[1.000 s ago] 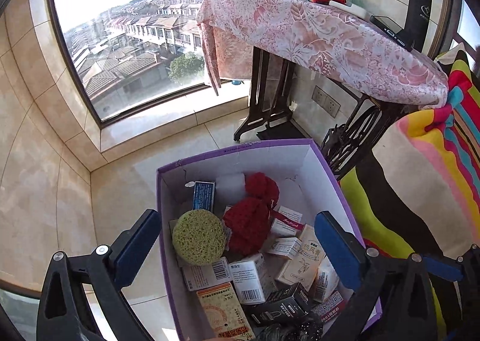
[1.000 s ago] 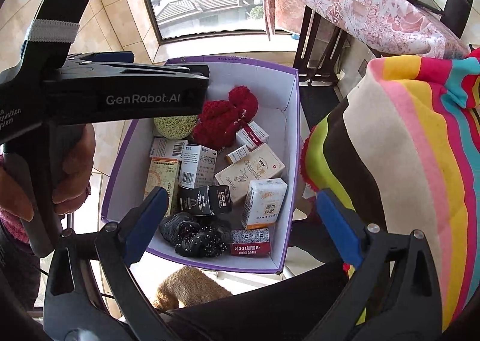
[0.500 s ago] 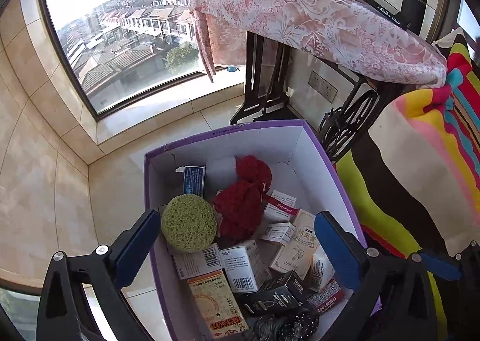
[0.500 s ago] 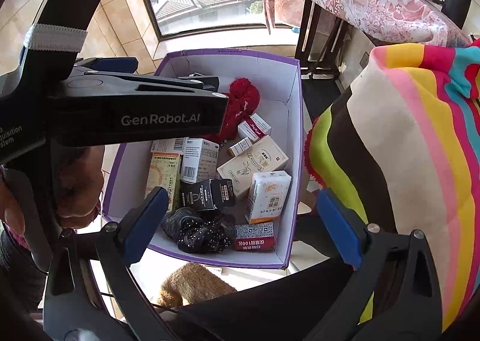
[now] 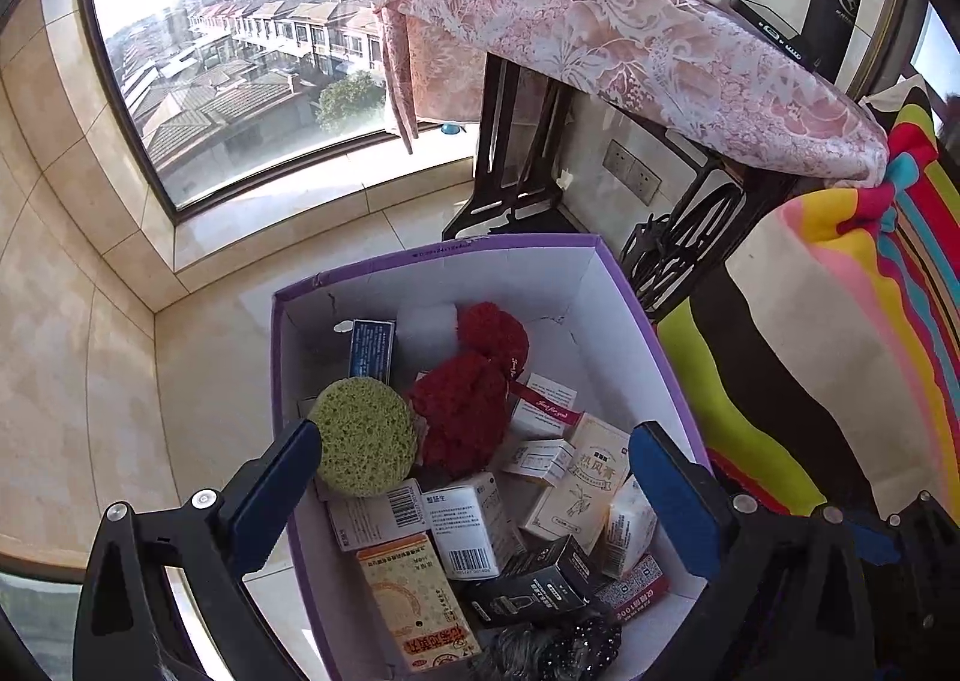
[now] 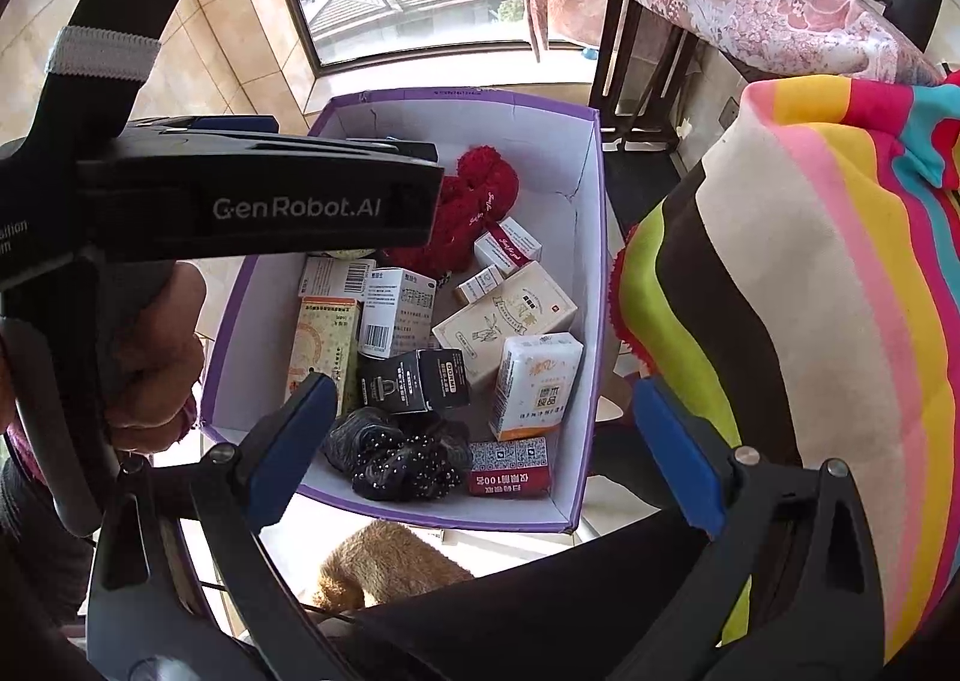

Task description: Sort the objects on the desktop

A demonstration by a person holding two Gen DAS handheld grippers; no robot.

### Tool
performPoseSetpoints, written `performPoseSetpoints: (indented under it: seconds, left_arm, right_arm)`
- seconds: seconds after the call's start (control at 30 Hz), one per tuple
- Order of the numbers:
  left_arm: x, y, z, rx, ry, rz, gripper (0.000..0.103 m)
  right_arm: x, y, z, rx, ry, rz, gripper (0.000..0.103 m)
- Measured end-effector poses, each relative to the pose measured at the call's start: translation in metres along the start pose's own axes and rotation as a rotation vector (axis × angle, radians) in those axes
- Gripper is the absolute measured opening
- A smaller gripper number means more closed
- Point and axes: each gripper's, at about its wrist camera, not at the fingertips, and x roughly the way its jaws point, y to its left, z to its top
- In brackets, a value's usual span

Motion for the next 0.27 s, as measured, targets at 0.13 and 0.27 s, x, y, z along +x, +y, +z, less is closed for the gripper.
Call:
performPoseSetpoints:
  seconds: [0.13, 0.27]
  left_arm:
    - [-0.0038, 0.0026, 0.0, -0.017, -0.032, 0.002, 0.103]
    - [-0.0016, 0.0021, -0.0013, -0.01, -0.04, 0.081, 0.096]
  right_arm:
    - [0.0007, 0.0016, -0.0008, -0.002, 0.004, -0.004, 0.099]
    - [0.0011, 0.0018, -0.0033, -0.007, 0.008, -0.002, 0.099]
